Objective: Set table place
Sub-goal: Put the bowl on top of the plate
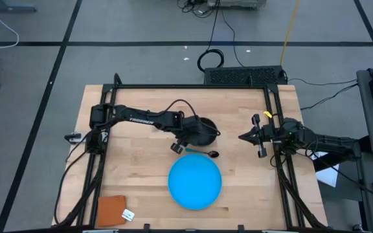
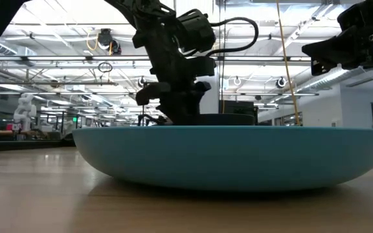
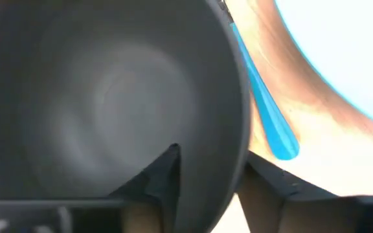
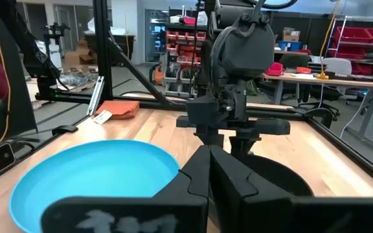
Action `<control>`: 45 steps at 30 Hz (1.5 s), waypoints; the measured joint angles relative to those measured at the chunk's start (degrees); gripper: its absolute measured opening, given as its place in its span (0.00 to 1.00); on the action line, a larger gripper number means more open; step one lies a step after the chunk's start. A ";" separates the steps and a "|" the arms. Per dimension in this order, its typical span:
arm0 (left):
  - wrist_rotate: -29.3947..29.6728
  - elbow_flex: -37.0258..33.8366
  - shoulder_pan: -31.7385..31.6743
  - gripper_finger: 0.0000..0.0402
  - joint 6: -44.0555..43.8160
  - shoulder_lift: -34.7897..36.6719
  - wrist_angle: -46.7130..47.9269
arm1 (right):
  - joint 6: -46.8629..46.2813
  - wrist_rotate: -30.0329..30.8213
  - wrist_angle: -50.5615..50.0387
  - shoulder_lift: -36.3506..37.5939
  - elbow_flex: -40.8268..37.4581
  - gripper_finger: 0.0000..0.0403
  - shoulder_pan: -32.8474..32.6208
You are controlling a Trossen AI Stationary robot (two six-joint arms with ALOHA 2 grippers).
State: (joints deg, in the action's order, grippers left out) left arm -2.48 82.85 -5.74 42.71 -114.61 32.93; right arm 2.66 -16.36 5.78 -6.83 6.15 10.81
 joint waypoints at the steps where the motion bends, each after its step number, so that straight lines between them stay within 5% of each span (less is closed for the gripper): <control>1: -0.01 0.00 -0.01 0.27 0.36 0.00 0.00 | 0.00 0.00 -0.01 0.00 0.00 0.00 -0.01; 9: 0.04 0.00 0.73 0.03 4.09 0.00 -0.04 | 0.02 0.00 -0.02 0.00 0.00 0.00 0.00; 22: 7.41 1.15 3.88 0.01 7.59 1.88 0.11 | 0.19 0.00 -0.02 0.00 0.00 0.00 0.00; 34: -3.87 18.39 8.20 0.01 -0.96 3.28 17.95 | 0.19 0.02 0.04 0.02 -0.02 0.00 0.00; 45: -4.30 19.93 16.61 0.01 -6.60 2.89 18.97 | 0.19 0.01 0.26 0.02 -0.02 0.00 0.00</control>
State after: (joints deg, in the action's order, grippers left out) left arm -6.77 102.78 10.86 36.11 -111.72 51.90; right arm 2.85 -16.35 6.04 -6.81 6.13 10.81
